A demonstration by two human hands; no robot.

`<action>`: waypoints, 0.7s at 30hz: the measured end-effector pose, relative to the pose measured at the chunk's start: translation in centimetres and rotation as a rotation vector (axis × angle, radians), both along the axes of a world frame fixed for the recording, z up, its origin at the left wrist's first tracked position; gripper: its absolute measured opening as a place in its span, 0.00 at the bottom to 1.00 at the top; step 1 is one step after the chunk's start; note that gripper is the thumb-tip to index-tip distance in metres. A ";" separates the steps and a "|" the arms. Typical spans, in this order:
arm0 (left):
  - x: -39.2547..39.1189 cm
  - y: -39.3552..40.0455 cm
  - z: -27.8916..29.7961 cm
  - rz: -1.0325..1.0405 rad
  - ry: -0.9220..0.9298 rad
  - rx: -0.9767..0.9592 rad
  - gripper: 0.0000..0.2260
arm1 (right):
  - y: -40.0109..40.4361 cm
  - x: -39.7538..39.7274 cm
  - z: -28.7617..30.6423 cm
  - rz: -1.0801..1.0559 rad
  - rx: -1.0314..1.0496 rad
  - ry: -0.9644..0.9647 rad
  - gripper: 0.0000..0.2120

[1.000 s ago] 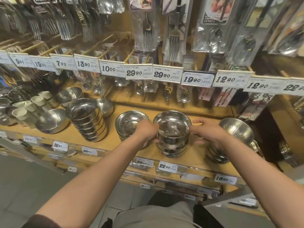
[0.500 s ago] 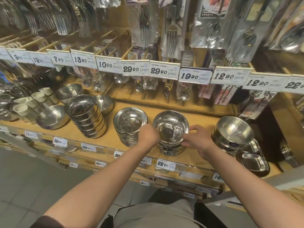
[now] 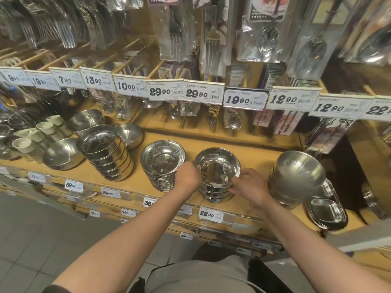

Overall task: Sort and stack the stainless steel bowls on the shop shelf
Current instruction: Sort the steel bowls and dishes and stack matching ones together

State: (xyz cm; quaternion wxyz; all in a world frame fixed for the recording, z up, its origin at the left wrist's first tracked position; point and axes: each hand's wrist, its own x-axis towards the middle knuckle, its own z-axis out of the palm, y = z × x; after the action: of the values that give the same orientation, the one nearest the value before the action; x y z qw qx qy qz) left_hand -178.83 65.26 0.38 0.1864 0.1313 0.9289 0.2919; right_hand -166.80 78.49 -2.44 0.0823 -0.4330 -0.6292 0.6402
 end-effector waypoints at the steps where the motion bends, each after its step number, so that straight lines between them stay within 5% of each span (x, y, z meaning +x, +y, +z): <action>1: 0.0 0.0 -0.1 0.002 0.001 0.010 0.14 | -0.1 0.1 0.0 0.003 0.000 0.013 0.19; 13: -0.7 -0.2 -0.8 0.040 -0.080 0.132 0.10 | -0.2 0.0 0.9 0.024 0.016 -0.035 0.25; 21: -0.9 0.5 -1.2 0.219 -0.336 0.308 0.21 | -0.6 -0.6 1.7 -0.039 -0.086 0.022 0.22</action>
State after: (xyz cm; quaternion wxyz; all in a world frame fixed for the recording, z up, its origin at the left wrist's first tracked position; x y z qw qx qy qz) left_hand -179.74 65.76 -0.86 0.2834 0.0061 0.8380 0.4663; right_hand -167.40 77.91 -0.78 0.0831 -0.4411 -0.5916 0.6697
